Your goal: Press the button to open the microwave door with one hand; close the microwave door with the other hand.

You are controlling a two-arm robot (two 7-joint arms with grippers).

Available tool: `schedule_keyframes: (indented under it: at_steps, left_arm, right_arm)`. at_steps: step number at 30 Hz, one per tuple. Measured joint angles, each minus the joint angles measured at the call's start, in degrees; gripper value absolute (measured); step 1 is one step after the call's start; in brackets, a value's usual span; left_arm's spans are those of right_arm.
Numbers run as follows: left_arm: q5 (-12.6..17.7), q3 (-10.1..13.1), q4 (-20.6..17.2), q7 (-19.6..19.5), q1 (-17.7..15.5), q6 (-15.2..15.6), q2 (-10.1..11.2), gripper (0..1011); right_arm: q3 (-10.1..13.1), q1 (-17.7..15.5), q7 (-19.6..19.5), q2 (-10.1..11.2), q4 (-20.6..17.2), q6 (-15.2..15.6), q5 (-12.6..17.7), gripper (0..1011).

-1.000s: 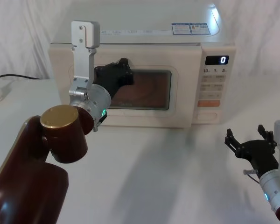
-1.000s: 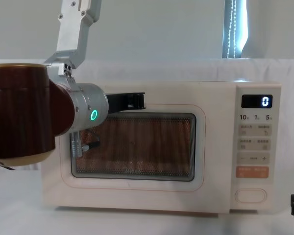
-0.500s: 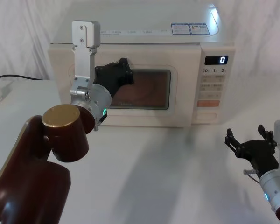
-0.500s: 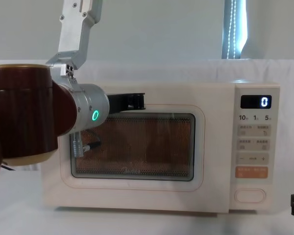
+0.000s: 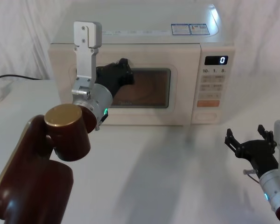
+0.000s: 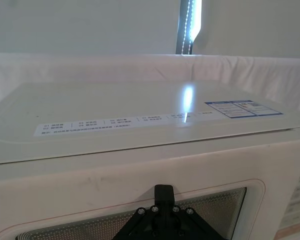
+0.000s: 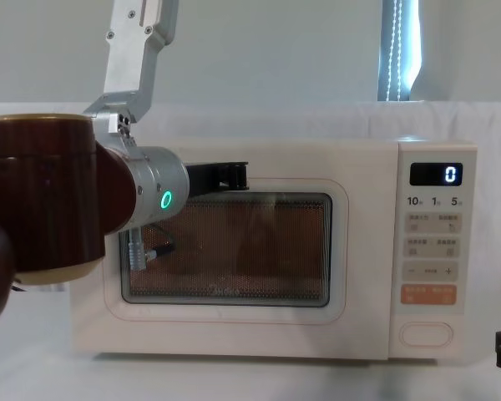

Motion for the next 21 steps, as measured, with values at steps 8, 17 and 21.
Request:
schedule_keyframes:
  at_steps: [8,17,21]
  left_arm:
    - [0.5,-0.3,0.5,0.0,-0.2,0.0,-0.3,0]
    - [0.8,-0.6,0.5,-0.2,-0.4,0.2,-0.6,0]
    - [0.7,-0.6,-1.6,-0.8,0.5,1.3,-0.4,0]
  right_arm:
    - [0.0,0.0,0.0,0.0,0.0,0.0,0.0,1002]
    - [0.0,0.0,0.0,0.0,0.0,0.0,0.0,1002]
    - [0.0,0.0,0.0,0.0,0.0,0.0,0.0,1002]
